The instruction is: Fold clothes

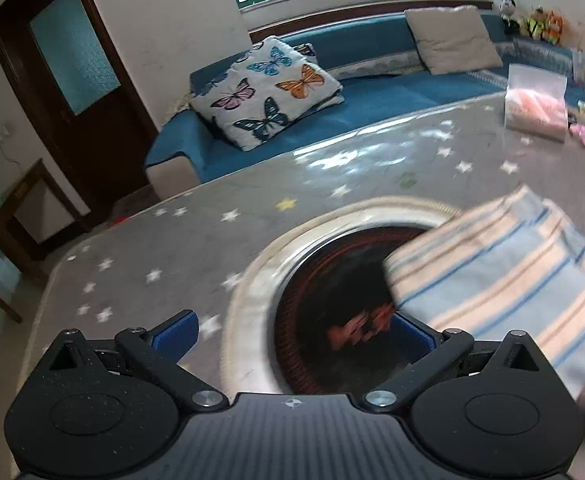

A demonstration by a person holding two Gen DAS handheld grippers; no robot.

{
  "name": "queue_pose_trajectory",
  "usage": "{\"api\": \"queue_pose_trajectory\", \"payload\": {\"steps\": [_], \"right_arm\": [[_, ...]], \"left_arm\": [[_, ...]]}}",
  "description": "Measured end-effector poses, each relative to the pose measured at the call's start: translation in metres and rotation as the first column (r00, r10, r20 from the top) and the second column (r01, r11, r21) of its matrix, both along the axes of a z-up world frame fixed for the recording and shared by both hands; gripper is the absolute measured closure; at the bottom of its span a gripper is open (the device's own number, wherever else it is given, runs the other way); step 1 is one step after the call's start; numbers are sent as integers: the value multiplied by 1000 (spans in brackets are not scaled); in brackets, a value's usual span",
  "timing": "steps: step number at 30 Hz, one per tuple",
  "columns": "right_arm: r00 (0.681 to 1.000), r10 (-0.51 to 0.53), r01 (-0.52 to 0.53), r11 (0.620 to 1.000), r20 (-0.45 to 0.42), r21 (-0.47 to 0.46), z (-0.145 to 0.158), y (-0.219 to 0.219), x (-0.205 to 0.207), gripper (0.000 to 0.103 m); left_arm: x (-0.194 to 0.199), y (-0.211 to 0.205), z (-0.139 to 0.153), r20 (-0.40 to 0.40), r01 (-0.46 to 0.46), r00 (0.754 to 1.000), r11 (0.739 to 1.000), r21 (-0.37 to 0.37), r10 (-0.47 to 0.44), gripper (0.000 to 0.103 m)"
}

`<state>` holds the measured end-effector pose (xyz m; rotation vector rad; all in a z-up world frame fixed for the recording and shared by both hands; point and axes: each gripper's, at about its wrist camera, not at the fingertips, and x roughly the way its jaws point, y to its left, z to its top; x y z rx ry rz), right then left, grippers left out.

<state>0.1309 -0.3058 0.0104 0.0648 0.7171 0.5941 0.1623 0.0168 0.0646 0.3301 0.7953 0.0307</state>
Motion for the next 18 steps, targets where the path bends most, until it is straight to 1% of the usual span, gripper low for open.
{"api": "queue_pose_trajectory", "payload": {"steps": [2, 5, 7, 9, 13, 14, 15, 18], "right_arm": [[1000, -9, 9, 1000, 2, -10, 0, -1, 2, 0], [1000, -31, 31, 999, 7, -18, 3, -2, 3, 0], [999, -50, 50, 999, 12, -16, 5, -4, 7, 0], [998, -68, 68, 998, 10, -18, 6, -5, 13, 0], [994, -106, 106, 994, -10, -21, 3, -8, 25, 1], [993, -115, 115, 993, -13, -25, 2, -9, 28, 2], [992, -126, 126, 992, -18, -27, 1, -10, 31, 5], [987, -154, 154, 988, -40, -17, -4, -14, 39, 8]], "left_arm": [[-12, 11, 1, -4, -3, 1000, 1000, 19, 3, 0], [-26, 24, -3, -16, -19, 1000, 1000, -12, 18, 0], [-31, 26, -10, -19, -30, 999, 998, -53, 29, 0], [-35, 25, -20, -31, -39, 999, 993, -111, 36, 0], [-32, 15, -36, -45, -44, 998, 975, -218, 35, 0], [-30, 12, -38, -42, -41, 999, 969, -245, 31, 0], [-29, 9, -39, -39, -35, 999, 963, -268, 25, 1], [-24, -1, -42, -35, -15, 999, 951, -310, 5, 1]]}}
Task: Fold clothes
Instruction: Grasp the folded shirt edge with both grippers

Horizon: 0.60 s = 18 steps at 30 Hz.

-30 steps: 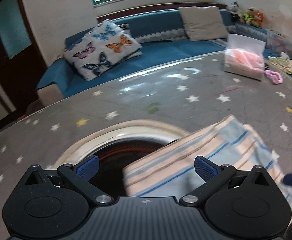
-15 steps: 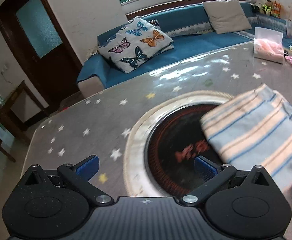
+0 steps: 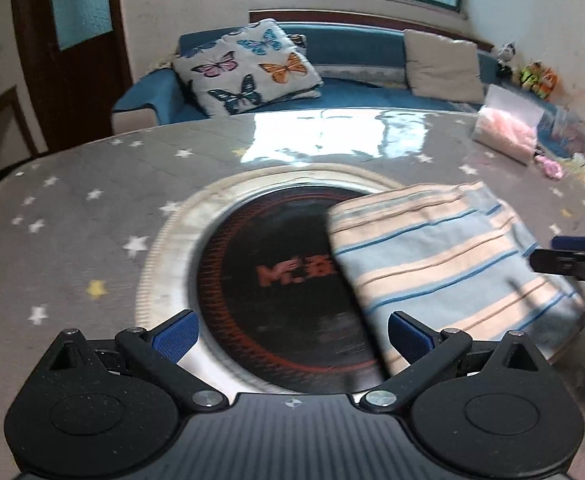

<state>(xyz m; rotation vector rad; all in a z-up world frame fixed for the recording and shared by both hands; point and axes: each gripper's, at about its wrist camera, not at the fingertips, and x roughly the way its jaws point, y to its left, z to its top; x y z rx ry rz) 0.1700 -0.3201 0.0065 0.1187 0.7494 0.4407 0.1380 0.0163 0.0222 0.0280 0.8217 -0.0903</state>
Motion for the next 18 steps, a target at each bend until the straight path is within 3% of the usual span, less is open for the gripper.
{"api": "queue_pose_trajectory", "payload": {"steps": [11, 18], "right_arm": [[995, -72, 74, 997, -72, 29, -17, -5, 24, 33], [991, -98, 103, 994, -91, 46, -18, -4, 29, 65]], "left_arm": [[16, -19, -20, -49, 37, 998, 992, -125, -44, 19], [22, -26, -29, -76, 55, 995, 985, -162, -68, 35]]}}
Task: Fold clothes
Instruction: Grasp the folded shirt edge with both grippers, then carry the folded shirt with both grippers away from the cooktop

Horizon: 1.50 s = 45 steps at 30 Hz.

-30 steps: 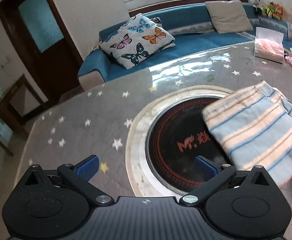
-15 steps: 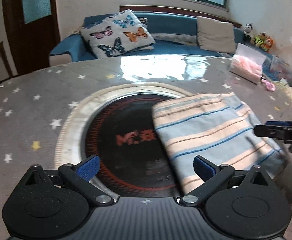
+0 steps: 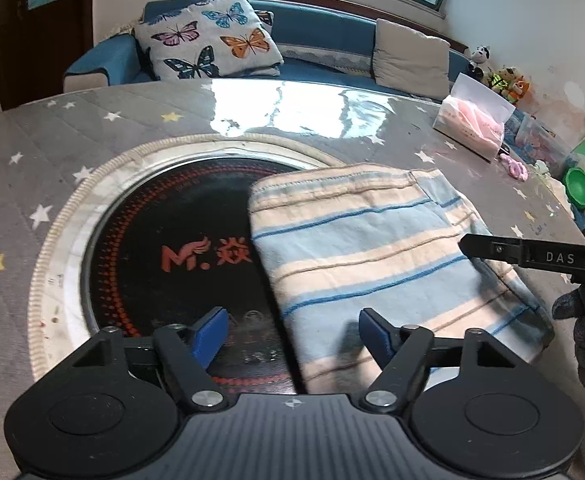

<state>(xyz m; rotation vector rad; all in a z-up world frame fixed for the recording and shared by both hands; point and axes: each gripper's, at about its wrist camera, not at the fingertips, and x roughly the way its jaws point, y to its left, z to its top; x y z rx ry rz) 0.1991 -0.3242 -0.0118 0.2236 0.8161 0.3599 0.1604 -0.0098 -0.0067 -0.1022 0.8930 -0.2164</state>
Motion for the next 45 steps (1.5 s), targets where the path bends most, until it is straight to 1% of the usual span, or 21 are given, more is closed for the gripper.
{"api": "queue_pose_trajectory", "payload": {"steps": [1, 3, 4, 6, 7, 9, 10, 12, 15, 20, 23, 26, 28, 31, 33, 36, 40, 45], "right_arm": [[1000, -2, 2, 1000, -3, 7, 0, -1, 0, 70], [1000, -2, 2, 1000, -9, 20, -1, -2, 0, 74], [1000, -3, 3, 1000, -12, 25, -2, -3, 0, 77], [1000, -2, 3, 999, -17, 37, -2, -4, -1, 78], [1000, -3, 4, 999, -16, 39, -3, -4, -1, 79], [1000, -6, 7, 999, -15, 43, -3, -4, -3, 80], [1000, -8, 9, 999, -16, 47, -3, -5, -4, 82], [1000, -9, 10, 999, -15, 53, -3, -5, -7, 83], [1000, -12, 13, 998, -16, 57, -2, -7, -11, 84], [1000, -11, 13, 998, -27, 69, -1, -10, -23, 84], [999, -9, 12, 997, -34, 74, -1, -12, -26, 84], [999, -21, 24, 996, -39, 82, -3, -13, -25, 82], [999, -28, 31, 996, -38, 81, -3, -13, -24, 82], [999, -28, 31, 996, -35, 81, -5, -12, -24, 82], [999, -24, 27, 996, -35, 90, -5, -13, -26, 83], [999, -22, 26, 995, -37, 99, -4, -13, -29, 86], [1000, -6, 9, 995, -29, 95, 0, -8, -38, 88], [999, 30, -28, 996, -23, 89, 6, 7, -50, 89]], "left_arm": [[1, -1, -1, -6, 2, 1000, 1000, -8, -2, 38], [2, -2, -4, -18, 8, 1000, 1000, -23, -8, 46], [3, -3, -5, -23, 10, 1000, 1000, -29, -10, 48], [3, -3, -6, -25, 13, 1000, 999, -41, -14, 55], [3, -4, -7, -25, 17, 1000, 999, -47, -19, 57], [3, -3, -6, -29, 23, 999, 998, -55, -25, 68], [3, -3, -6, -31, 24, 999, 998, -59, -26, 70], [2, -1, -6, -28, 24, 999, 998, -60, -26, 78], [1, 1, -5, -27, 28, 999, 997, -69, -30, 84], [-6, 0, -3, -30, 44, 998, 997, -69, -46, 85], [-7, 0, -4, -34, 36, 999, 997, -67, -39, 81], [-7, -2, -4, -37, 36, 999, 998, -60, -38, 78], [-7, -3, -5, -39, 36, 999, 998, -58, -38, 78], [-6, -2, -5, -40, 41, 998, 997, -63, -43, 79], [-9, -3, -4, -32, 50, 998, 997, -57, -52, 86], [-14, -2, -1, -24, 50, 998, 997, -54, -52, 91], [-27, 4, 4, -8, 49, 999, 998, -40, -49, 93], [-55, 19, 12, 23, 34, 999, 999, -18, -34, 93]]}}
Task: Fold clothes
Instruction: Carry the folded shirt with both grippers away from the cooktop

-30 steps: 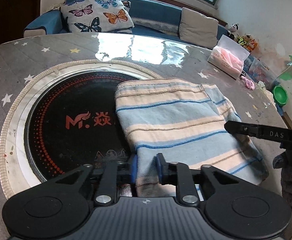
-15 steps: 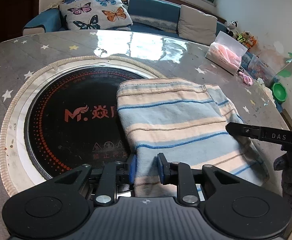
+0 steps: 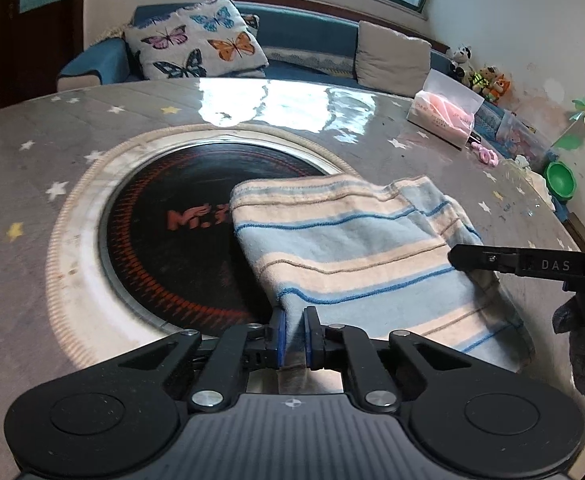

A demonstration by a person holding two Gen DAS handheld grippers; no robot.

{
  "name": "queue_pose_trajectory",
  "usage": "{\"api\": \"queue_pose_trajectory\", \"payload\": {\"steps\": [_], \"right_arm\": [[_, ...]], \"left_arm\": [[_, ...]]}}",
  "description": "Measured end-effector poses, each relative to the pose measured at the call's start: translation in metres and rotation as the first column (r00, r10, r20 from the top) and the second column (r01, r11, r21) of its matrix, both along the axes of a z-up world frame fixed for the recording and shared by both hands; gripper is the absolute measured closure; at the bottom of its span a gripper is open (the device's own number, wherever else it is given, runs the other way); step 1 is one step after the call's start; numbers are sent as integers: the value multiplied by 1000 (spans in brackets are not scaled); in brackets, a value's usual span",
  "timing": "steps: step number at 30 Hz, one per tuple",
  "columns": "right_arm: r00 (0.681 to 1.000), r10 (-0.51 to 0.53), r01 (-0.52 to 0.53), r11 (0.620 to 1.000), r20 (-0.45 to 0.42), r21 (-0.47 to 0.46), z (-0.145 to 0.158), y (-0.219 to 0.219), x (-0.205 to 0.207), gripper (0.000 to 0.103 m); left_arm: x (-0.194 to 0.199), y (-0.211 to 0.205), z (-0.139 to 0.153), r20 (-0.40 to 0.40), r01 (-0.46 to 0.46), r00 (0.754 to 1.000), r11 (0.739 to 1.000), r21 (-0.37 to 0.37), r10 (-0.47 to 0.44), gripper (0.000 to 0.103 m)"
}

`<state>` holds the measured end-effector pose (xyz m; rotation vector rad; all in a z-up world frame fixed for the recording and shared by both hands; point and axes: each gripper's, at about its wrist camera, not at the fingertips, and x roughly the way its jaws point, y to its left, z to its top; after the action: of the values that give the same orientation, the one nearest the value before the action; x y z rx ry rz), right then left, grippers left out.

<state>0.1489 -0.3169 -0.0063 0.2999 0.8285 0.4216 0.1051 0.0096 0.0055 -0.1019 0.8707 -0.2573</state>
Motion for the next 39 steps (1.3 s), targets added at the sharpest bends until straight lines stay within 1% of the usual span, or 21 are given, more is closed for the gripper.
{"api": "queue_pose_trajectory", "payload": {"steps": [8, 16, 20, 23, 25, 26, 27, 29, 31, 35, 37, 38, 39], "right_arm": [[995, 104, -104, 995, -6, -7, 4, 49, -17, 89], [977, 213, -213, 977, -6, -30, 7, 112, -26, 89], [971, 237, -238, 970, -19, -40, 2, 135, -27, 89], [974, 227, -228, 973, -30, -43, -2, 140, -26, 86], [975, 218, -219, 975, -36, -43, -4, 138, -24, 79], [977, 211, -213, 976, -40, -40, -6, 136, -22, 78], [977, 208, -210, 977, -42, -39, -6, 136, -22, 77], [978, 204, -206, 978, -48, -33, -8, 134, -22, 76], [978, 205, -207, 978, -49, -34, -9, 134, -23, 74], [977, 210, -211, 977, -48, -29, -10, 137, -25, 74], [976, 214, -215, 976, -50, -23, -11, 139, -24, 74], [975, 216, -217, 976, -53, -18, -11, 138, -23, 74], [975, 218, -219, 976, -54, -14, -11, 137, -23, 77]], "left_arm": [[-43, 46, 4, 6, -88, 996, 996, 1, 88, 93], [-74, 92, 0, -1, -190, 982, 982, 23, 190, 93], [-84, 108, -3, -9, -217, 976, 976, 3, 217, 92], [-85, 110, -4, -11, -225, 974, 974, -6, 225, 88], [-85, 108, -4, -9, -231, 973, 973, 1, 231, 84], [-84, 107, -3, -6, -232, 973, 973, 8, 232, 81], [-84, 106, -4, -6, -236, 972, 972, 15, 236, 73], [-83, 108, -5, -12, -249, 968, 968, 19, 249, 61], [-84, 110, -7, -17, -254, 967, 967, 18, 255, 61], [-84, 112, -8, -18, -257, 966, 966, 13, 257, 61], [-84, 112, -8, -17, -252, 967, 968, 4, 252, 65], [-84, 112, -9, -15, -248, 969, 969, -2, 248, 69], [-84, 111, -9, -15, -243, 970, 970, -8, 243, 75]]}}
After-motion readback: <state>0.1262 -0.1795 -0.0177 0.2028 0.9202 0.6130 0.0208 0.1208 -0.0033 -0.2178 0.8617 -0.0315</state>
